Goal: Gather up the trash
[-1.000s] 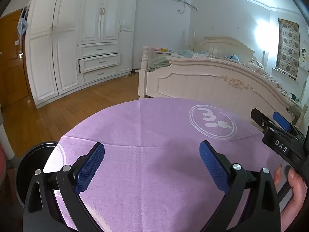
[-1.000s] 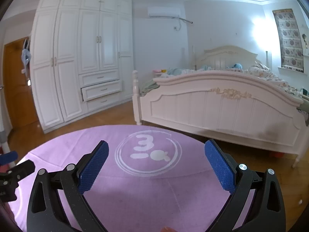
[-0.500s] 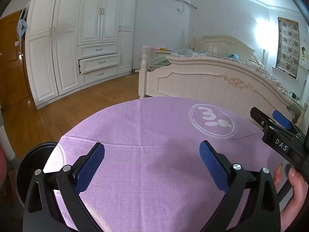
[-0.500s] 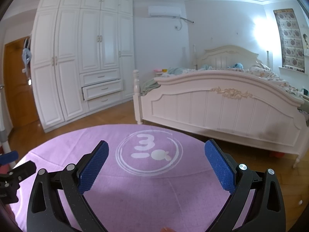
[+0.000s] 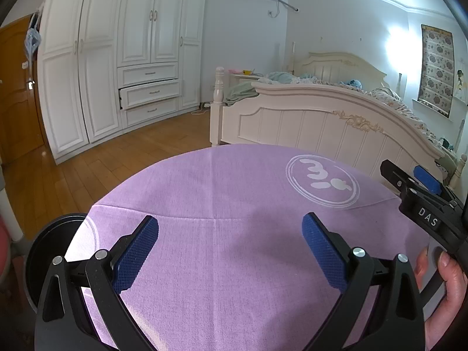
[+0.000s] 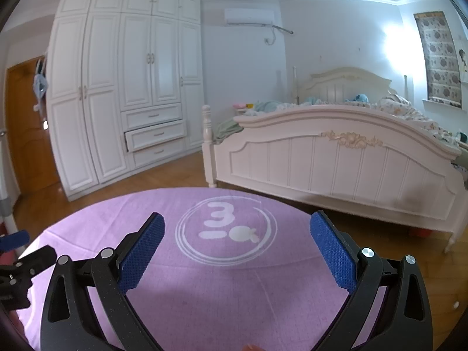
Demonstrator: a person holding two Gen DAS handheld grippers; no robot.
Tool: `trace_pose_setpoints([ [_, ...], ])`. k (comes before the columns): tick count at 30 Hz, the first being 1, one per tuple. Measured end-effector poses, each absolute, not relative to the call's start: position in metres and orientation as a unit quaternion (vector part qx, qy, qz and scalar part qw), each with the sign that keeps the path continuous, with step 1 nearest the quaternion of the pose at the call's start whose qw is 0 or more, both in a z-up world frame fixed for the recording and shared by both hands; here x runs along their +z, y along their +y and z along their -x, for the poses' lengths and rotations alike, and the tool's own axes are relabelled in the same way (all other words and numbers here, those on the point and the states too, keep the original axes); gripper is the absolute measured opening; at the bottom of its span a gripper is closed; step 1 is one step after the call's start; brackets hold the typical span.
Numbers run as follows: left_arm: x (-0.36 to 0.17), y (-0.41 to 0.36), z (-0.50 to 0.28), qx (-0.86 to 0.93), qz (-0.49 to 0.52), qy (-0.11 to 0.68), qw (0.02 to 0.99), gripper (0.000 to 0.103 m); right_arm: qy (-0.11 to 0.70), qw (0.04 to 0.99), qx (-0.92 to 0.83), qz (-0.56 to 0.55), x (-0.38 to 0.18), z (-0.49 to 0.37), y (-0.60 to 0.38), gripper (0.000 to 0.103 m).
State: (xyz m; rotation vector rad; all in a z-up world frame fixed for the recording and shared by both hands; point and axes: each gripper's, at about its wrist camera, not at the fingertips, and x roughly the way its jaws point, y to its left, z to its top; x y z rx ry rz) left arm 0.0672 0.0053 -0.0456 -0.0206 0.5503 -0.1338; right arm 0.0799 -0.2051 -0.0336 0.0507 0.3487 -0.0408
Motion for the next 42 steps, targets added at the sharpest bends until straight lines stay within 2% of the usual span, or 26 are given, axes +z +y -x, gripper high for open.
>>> trace_pose_setpoints([
  [42, -0.0492, 0.0020, -0.0679, -0.067, -0.002, 0.277, 0.958, 0.098, 0.174, 0.984, -0.020, -0.028, -0.0363, -0.0797, -0.2008, 0.098],
])
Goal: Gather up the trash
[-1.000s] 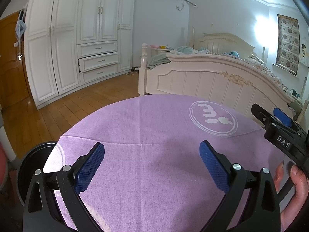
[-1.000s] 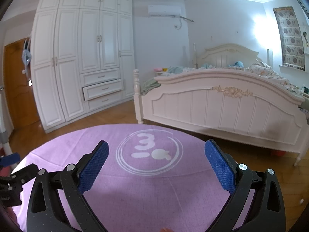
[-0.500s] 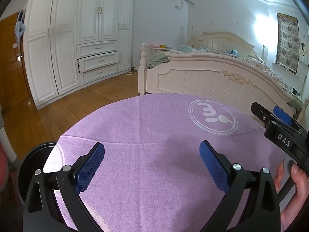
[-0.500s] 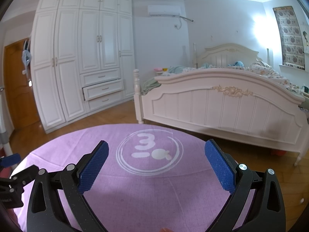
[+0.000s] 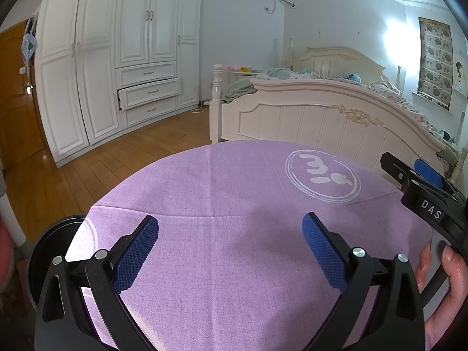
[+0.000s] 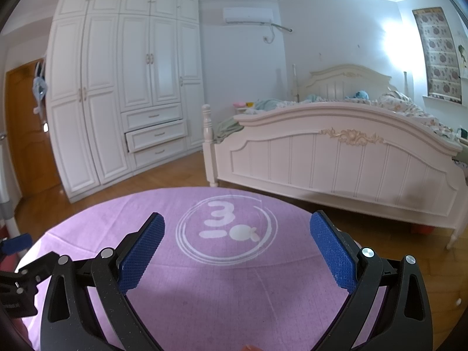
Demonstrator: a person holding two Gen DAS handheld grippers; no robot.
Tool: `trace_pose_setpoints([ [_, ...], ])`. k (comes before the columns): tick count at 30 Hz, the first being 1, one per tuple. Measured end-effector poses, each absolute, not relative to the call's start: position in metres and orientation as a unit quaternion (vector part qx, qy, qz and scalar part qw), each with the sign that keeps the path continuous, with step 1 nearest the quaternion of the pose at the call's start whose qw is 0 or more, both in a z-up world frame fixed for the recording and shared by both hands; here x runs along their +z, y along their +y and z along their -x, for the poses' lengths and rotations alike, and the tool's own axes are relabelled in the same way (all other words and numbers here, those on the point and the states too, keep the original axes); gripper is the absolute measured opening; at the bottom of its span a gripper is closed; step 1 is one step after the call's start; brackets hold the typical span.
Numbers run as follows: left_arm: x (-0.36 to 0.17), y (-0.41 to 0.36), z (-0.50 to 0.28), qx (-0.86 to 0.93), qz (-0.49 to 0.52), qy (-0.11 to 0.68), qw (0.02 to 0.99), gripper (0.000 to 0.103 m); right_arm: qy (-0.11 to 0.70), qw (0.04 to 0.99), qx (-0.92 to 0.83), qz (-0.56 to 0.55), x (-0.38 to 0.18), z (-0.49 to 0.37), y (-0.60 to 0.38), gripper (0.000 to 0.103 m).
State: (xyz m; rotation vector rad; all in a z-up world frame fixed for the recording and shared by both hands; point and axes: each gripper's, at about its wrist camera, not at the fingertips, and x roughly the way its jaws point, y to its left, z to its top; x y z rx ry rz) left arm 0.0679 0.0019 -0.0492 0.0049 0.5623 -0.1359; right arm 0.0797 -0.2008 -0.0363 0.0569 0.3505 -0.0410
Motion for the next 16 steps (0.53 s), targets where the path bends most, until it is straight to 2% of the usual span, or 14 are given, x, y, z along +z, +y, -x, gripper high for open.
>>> trace_pose_setpoints([
  [16, -0.0485, 0.0038, -0.0662, -0.070, -0.009, 0.275, 0.959, 0.098, 0.175, 0.984, -0.021, -0.029, -0.0364, -0.0782, -0.1994, 0.098],
])
